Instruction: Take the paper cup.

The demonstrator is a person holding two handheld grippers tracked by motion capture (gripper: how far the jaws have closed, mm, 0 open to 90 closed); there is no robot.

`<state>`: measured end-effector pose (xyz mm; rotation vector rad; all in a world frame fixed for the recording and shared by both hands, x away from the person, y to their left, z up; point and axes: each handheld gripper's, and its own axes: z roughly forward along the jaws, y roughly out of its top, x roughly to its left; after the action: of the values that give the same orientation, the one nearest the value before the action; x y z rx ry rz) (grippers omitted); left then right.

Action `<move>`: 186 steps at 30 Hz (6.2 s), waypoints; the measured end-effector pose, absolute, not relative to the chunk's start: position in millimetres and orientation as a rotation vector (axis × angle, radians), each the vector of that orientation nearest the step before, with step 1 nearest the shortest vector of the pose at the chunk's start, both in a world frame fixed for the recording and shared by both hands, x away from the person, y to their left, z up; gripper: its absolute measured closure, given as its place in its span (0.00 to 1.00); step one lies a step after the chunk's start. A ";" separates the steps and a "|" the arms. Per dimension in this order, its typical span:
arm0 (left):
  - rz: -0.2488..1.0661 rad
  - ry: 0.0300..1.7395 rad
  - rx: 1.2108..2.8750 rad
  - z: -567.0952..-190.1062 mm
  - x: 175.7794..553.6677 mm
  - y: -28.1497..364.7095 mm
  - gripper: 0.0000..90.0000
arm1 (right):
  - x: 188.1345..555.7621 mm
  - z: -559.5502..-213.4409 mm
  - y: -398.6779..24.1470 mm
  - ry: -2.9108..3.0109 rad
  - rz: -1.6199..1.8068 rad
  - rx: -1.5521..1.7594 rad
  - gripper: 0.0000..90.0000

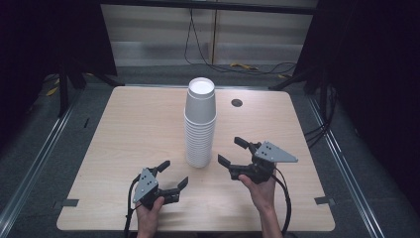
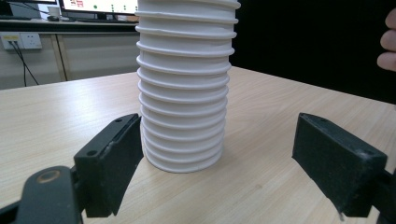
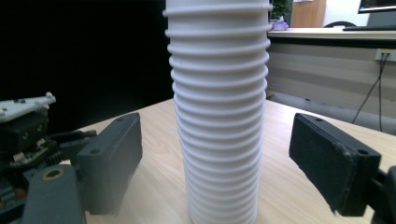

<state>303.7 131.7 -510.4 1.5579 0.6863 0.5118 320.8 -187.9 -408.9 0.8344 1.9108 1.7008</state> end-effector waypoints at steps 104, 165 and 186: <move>0.483 0.667 1.554 -510.7 304.7 133.2 0.18 | 442.6 -249.0 -113.2 2.535 1.301 0.667 0.16; 0.487 0.667 1.557 -510.6 304.8 133.5 0.18 | 443.4 -217.8 -116.7 2.522 1.384 0.631 0.24; 0.481 0.666 1.558 -510.6 304.9 133.6 0.17 | 436.4 -211.5 -132.3 2.363 1.569 0.620 0.24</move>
<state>304.9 133.6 -510.6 1.5577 0.6660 0.4808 436.4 -132.3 -211.5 0.6197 2.3633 1.5692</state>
